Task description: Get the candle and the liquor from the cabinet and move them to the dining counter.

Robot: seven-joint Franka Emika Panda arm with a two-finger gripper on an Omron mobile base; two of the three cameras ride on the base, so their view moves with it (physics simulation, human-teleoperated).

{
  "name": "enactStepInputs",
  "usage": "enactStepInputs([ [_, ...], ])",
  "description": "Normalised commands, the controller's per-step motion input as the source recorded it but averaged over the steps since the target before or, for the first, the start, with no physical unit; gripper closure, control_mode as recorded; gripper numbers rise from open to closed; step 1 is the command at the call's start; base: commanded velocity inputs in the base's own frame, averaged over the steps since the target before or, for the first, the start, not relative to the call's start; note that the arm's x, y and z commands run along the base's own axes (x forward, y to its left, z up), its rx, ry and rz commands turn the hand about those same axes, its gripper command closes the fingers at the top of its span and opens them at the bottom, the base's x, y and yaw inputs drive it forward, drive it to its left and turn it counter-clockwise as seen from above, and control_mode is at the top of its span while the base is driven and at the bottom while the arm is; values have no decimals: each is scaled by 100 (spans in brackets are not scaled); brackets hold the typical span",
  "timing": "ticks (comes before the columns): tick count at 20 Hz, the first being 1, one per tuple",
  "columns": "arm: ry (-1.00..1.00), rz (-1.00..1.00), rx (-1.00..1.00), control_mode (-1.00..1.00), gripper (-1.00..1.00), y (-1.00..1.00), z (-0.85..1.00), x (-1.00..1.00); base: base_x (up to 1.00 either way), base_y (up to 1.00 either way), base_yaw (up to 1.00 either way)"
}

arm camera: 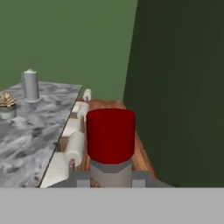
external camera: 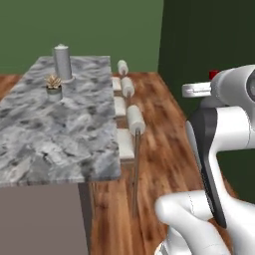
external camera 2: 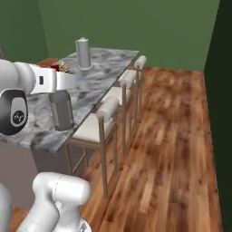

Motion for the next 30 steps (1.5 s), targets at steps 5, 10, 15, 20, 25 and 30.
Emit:
enactStepInputs([
  [5, 0, 0, 0, 100, 100, 0, 0, 0, 75, -100, 36],
  [10, 0, 0, 0, 100, 100, 0, 0, 0, 64, -100, 37],
  [15, 0, 0, 0, 100, 100, 0, 0, 0, 60, -63, 57],
  [20, 0, 0, 0, 100, 100, 0, 0, 0, 57, -52, 67],
  [25, 0, 0, 0, 100, 100, 0, 0, 0, 43, -65, 64],
  [30, 0, 0, 0, 100, 100, 0, 0, 0, 18, -86, 57],
])
